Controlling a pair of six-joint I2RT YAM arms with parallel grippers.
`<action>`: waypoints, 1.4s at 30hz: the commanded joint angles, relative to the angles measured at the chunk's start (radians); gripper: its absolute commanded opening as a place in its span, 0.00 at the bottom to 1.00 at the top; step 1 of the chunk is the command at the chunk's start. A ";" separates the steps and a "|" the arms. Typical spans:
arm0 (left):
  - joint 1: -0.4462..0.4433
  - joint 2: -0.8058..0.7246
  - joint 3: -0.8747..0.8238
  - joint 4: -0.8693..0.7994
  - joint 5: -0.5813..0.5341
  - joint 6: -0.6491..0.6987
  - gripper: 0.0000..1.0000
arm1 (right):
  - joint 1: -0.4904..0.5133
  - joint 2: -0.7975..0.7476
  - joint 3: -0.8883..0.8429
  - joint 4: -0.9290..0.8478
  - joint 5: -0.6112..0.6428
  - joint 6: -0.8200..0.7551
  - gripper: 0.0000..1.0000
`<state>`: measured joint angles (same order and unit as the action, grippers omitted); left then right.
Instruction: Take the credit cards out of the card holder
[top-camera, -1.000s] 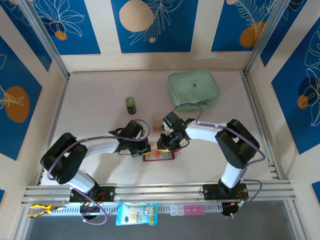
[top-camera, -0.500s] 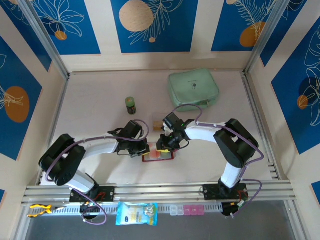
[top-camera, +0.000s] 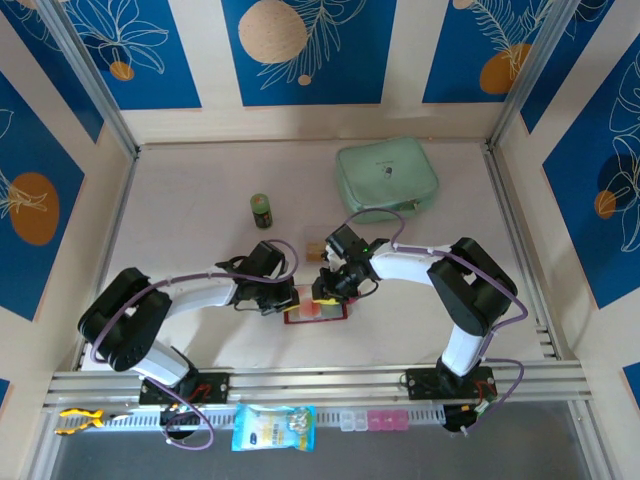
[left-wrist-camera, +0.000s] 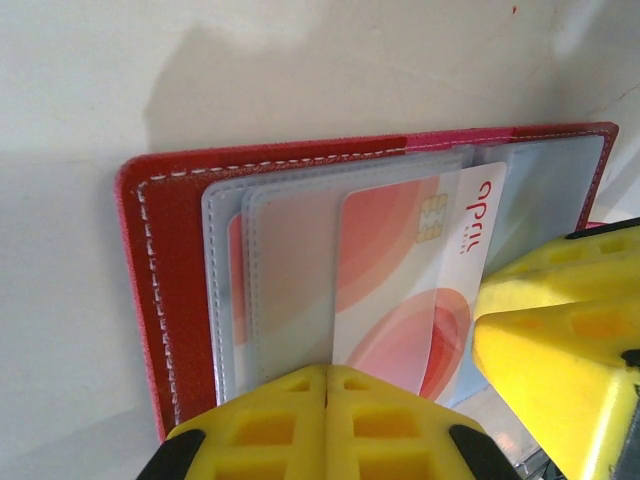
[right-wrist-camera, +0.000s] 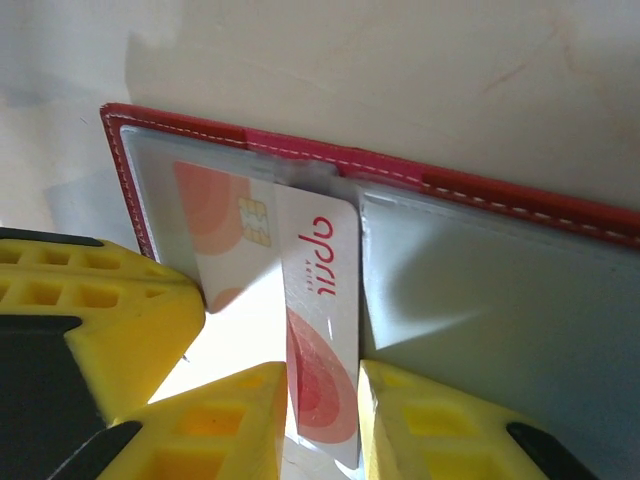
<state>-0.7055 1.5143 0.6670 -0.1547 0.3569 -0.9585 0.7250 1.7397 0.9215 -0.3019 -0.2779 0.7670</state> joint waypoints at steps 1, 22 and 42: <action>-0.006 0.023 0.028 -0.057 -0.023 0.039 0.00 | -0.008 0.016 -0.018 0.015 -0.045 0.014 0.25; -0.006 0.057 0.051 -0.085 -0.032 0.071 0.00 | -0.021 0.011 -0.060 0.096 -0.099 0.032 0.22; -0.004 0.041 0.050 -0.083 -0.033 0.061 0.00 | -0.045 -0.053 -0.111 0.119 -0.099 0.029 0.11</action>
<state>-0.7052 1.5478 0.7116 -0.1959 0.3538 -0.9070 0.6819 1.7248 0.8223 -0.1463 -0.3813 0.8047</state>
